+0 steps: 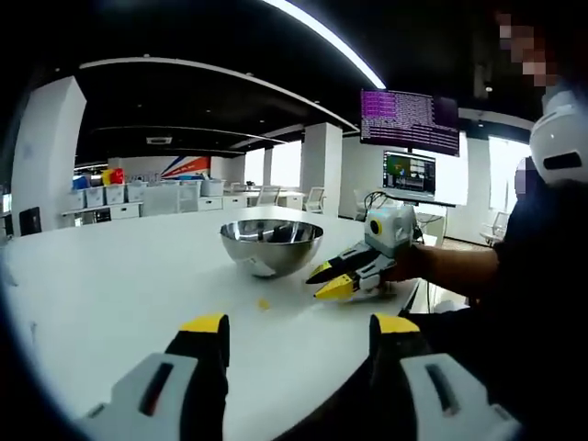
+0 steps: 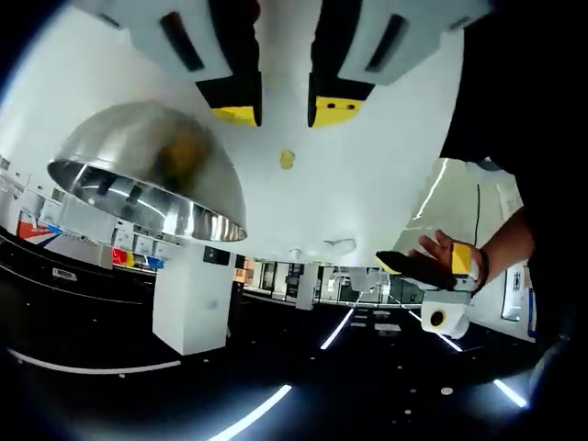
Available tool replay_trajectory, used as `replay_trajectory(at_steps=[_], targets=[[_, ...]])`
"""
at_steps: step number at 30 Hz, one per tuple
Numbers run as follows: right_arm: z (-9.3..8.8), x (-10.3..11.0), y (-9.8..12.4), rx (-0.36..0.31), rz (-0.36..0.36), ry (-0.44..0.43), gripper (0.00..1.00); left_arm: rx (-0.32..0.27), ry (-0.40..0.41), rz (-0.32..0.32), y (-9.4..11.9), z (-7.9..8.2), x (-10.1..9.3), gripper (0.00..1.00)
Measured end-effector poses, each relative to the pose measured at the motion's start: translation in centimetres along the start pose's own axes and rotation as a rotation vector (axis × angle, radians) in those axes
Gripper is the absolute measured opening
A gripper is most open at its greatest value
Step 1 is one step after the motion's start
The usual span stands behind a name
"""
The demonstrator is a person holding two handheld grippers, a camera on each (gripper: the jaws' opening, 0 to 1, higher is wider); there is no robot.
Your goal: Pick up the QQ candy scattered on the table and place it into the stainless steel bowl on the table
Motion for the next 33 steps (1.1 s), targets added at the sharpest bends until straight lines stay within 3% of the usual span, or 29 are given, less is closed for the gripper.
replay_trajectory(at_steps=[8, 15, 21, 27, 33], targets=[[0.9, 0.1, -4.9, 0.032, 0.008, 0.038, 0.20, -0.009, 0.028, 0.040, 1.7, -0.7, 1.1, 0.61], [0.9, -0.1, -6.1, 0.047, 0.013, 0.025, 0.14, -0.016, 0.041, 0.057, 2.2, -1.0, 1.7, 0.61], [0.7, -0.3, -5.9, 0.046, 0.010, 0.028, 0.10, -0.016, 0.049, 0.057, 1.9, -1.1, 2.0, 0.61], [1.2, -0.1, -4.9, 0.023, 0.026, 0.014, 0.09, -0.009, 0.042, 0.033, 0.8, -0.8, 1.0, 0.61], [2.4, -0.2, -0.3, -0.038, 0.041, -0.009, 0.09, 0.000, 0.033, 0.022, -0.3, -0.3, 0.8, 0.61]])
Point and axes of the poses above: the point that each gripper's makers call its tool centre point, and the gripper's own axes: y roughly backward along the fingers, x roughly to its left, z roughly out of its top, the point moved 3 cm from there along y, roughly backward along the fingers, and after that the axes turned 2 degrees about y, right-handed, at the moved point
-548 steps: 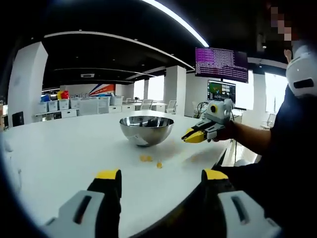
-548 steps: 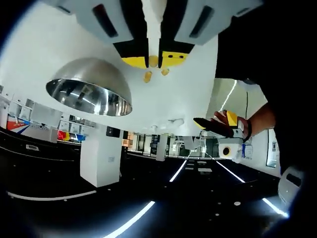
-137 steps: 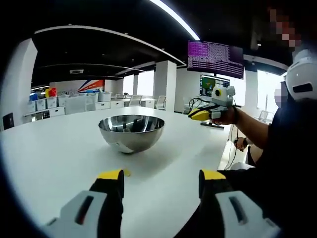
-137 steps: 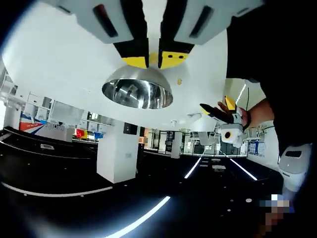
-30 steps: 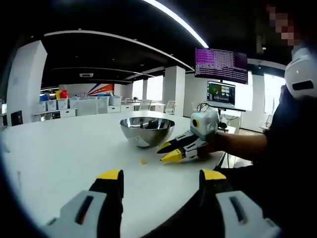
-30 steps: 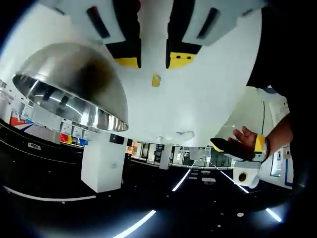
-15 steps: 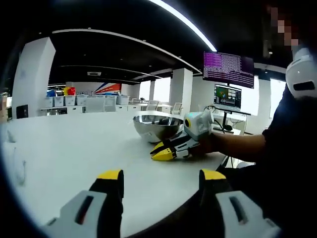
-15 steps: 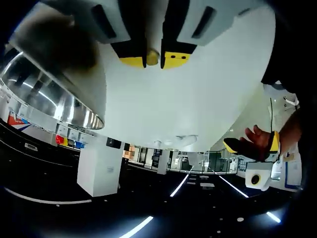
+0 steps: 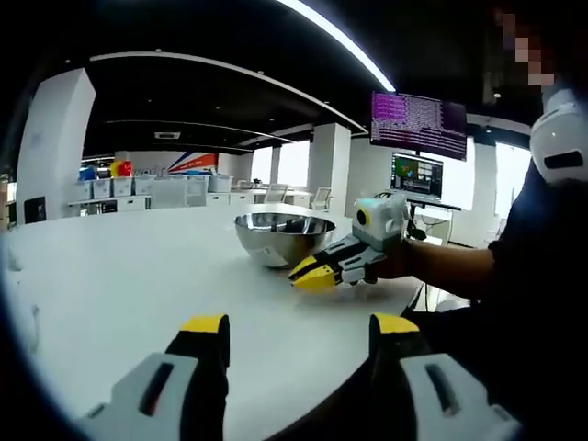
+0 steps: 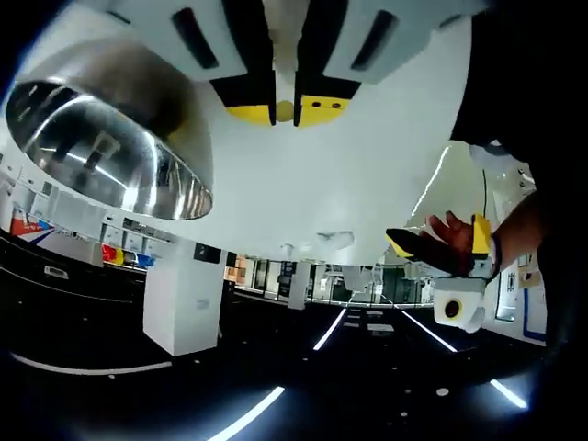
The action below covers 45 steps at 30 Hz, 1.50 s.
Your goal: Pick up the QQ candy scattered on the table and place it into the stainless steel bowl on the table
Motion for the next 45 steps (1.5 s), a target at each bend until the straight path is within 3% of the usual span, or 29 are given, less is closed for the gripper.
replay_trajectory(at_steps=[13, 17, 21, 24, 28, 31, 37, 39, 41, 45], targets=[[0.4, -3.0, 13.2, -0.103, -0.092, -0.074, 0.09, 0.022, -0.033, -0.069, -4.6, 0.8, -1.9, 0.61], [-0.8, -4.2, 16.4, -0.116, -0.143, -0.092, 0.09, 0.029, -0.038, -0.077, -5.7, 0.9, -2.0, 0.61], [-2.8, -5.6, 18.1, -0.110, -0.188, -0.137, 0.09, 0.037, -0.042, -0.089, -6.7, 1.0, -2.2, 0.61], [-3.2, -6.2, 18.4, -0.106, -0.199, -0.143, 0.09, 0.039, -0.044, -0.094, -7.1, 1.1, -2.1, 0.61], [-2.4, -7.2, 18.2, -0.116, -0.206, -0.133, 0.09, 0.041, -0.046, -0.097, -7.4, 1.1, -2.0, 0.61], [-0.9, -8.2, 17.5, -0.114, -0.194, -0.086, 0.09, 0.042, -0.042, -0.098, -7.4, 1.1, -1.9, 0.61], [3.8, -11.3, 14.8, -0.099, -0.144, 0.020, 0.09, 0.048, -0.034, -0.102, -7.5, 0.6, -1.6, 0.61], [5.1, -12.7, 13.6, -0.069, -0.154, 0.072, 0.09, 0.048, -0.031, -0.104, -7.5, 0.6, -1.5, 0.61], [6.3, -13.3, 12.1, -0.050, -0.124, 0.098, 0.09, 0.047, -0.029, -0.109, -7.4, 0.5, -1.5, 0.61], [7.3, -14.2, 9.1, 0.057, -0.058, 0.243, 0.09, 0.046, -0.022, -0.108, -7.3, 0.3, -1.0, 0.61]])
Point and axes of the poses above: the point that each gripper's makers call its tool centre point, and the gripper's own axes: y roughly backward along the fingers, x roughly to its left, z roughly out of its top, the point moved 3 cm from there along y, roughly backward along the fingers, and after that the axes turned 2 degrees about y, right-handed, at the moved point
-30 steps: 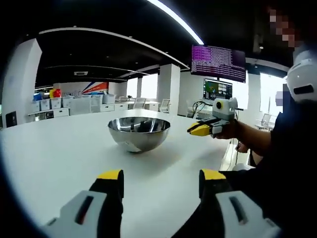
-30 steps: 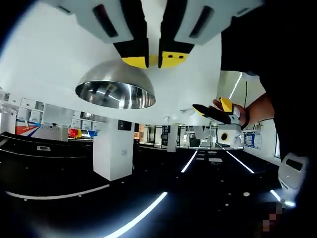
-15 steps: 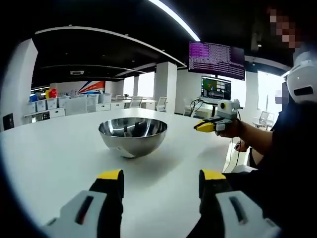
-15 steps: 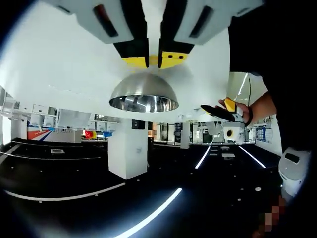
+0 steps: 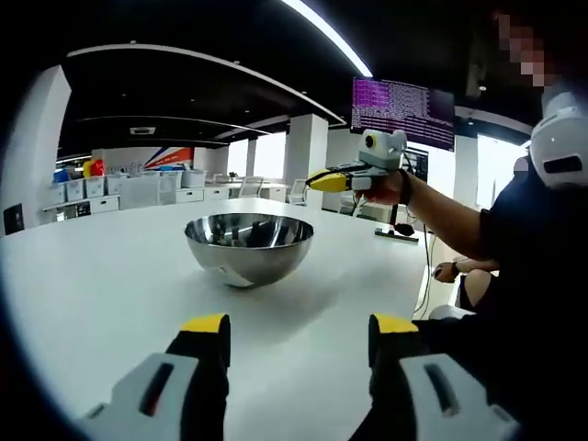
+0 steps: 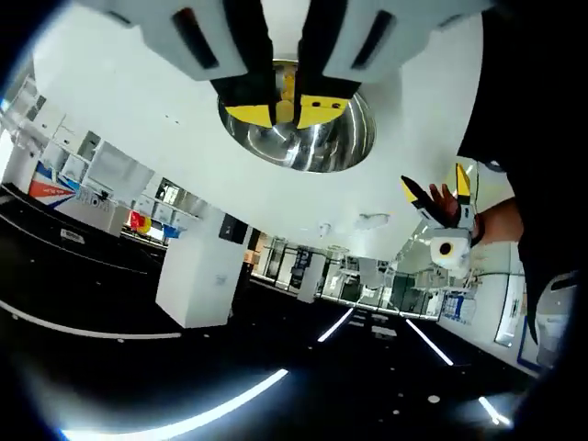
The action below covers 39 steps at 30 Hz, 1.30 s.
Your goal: Pick up the QQ candy scattered on the table and place it into the stainless steel bowl on the table
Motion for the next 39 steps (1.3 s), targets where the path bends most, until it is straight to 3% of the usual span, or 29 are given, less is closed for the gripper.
replay_trajectory(at_steps=[3, 9, 17, 20, 23, 34, 39], targets=[[0.3, -0.3, -1.6, 0.046, 0.047, 0.056, 0.09, -0.002, 0.010, 0.005, 0.1, -0.1, 0.2, 0.61], [0.2, -1.4, -4.5, 0.123, 0.083, 0.088, 0.09, -0.001, 0.028, 0.002, 0.1, -0.6, 0.8, 0.61], [0.2, -1.4, -5.8, 0.178, 0.115, 0.157, 0.10, -0.012, 0.037, 0.004, 0.4, -0.6, 1.5, 0.61], [0.1, -1.4, -5.8, 0.191, 0.116, 0.163, 0.12, -0.016, 0.039, 0.005, 0.4, -0.5, 1.5, 0.61], [0.0, -1.6, -5.7, 0.202, 0.115, 0.166, 0.23, -0.015, 0.038, 0.003, 0.4, -0.6, 1.4, 0.61], [0.8, -1.4, -3.6, 0.171, 0.083, 0.161, 0.22, -0.023, 0.028, 0.005, 0.4, -0.1, 0.9, 0.61], [1.5, 0.0, -0.9, 0.097, 0.058, 0.113, 0.22, -0.030, 0.019, 0.005, 0.5, 0.3, 0.8, 0.61]])
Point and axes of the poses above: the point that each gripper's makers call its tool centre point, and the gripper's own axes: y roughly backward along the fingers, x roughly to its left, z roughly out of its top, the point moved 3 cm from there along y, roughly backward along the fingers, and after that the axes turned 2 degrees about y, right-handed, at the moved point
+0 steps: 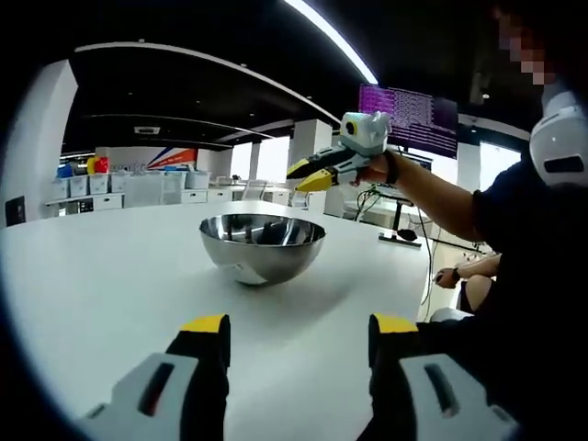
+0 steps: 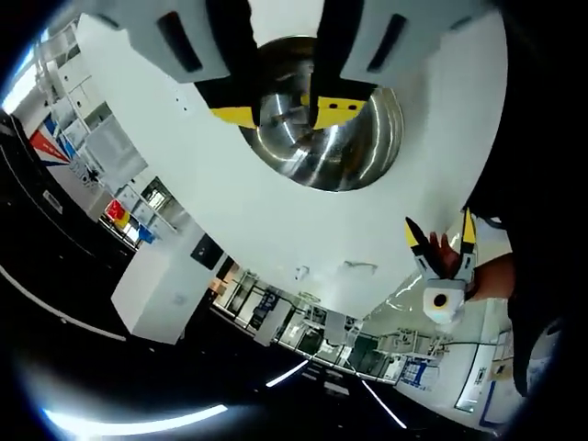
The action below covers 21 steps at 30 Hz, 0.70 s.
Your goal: Pick up the QQ candy scattered on the table and place it into the stainless steel bowl on the table
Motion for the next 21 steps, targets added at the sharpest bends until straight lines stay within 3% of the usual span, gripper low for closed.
replay_trajectory(at_steps=[5, 10, 15, 18, 21], targets=[[-0.8, 2.7, 2.8, -0.084, -0.038, -0.093, 0.22, -0.001, -0.007, 0.000, 0.1, 0.1, -0.1, 0.61], [-3.1, 5.2, 5.3, -0.151, -0.112, -0.215, 0.22, -0.014, -0.011, -0.004, 0.1, 0.4, -0.3, 0.61], [-5.7, 8.0, 7.4, -0.270, -0.193, -0.382, 0.22, -0.016, -0.009, -0.006, -0.2, 0.4, -0.5, 0.61], [-7.7, 9.6, 7.8, -0.292, -0.218, -0.470, 0.22, -0.020, -0.009, -0.006, -0.5, 0.3, -0.7, 0.61], [-9.2, 11.1, 7.8, -0.270, -0.217, -0.487, 0.22, -0.017, -0.012, -0.008, -0.5, 0.2, -1.1, 0.62]])
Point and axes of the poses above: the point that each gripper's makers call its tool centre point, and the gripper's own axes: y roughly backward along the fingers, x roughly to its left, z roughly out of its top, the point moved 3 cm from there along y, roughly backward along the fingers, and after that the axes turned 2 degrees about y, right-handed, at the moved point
